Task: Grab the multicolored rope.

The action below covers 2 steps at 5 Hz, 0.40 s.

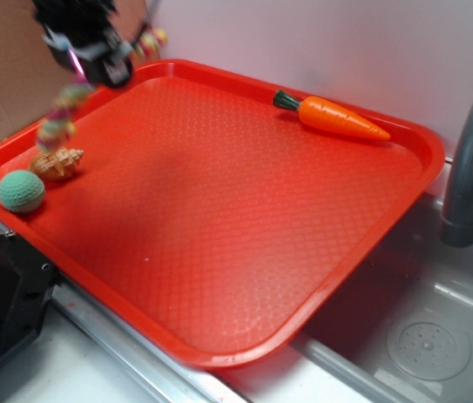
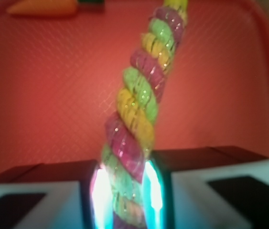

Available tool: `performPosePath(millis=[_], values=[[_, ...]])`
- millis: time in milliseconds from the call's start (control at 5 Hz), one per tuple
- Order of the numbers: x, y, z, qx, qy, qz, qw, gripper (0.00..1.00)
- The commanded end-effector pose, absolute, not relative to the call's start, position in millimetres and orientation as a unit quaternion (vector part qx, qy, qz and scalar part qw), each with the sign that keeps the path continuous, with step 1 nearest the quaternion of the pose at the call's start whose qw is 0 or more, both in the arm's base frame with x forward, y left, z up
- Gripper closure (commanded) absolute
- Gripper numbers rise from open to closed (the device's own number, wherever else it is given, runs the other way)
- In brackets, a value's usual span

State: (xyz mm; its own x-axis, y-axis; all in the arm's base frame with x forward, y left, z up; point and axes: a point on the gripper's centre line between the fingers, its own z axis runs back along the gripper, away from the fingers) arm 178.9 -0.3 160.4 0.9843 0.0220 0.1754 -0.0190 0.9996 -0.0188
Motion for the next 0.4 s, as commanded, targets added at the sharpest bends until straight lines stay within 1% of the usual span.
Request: performPosePath(millis=[0,200], values=[[194.6,5.3,271.9,-0.013,-0.127,0.000,0.992,1.00],[203.7,3.1,273.5,0.025,-0.122,0.023,0.992,1.00]])
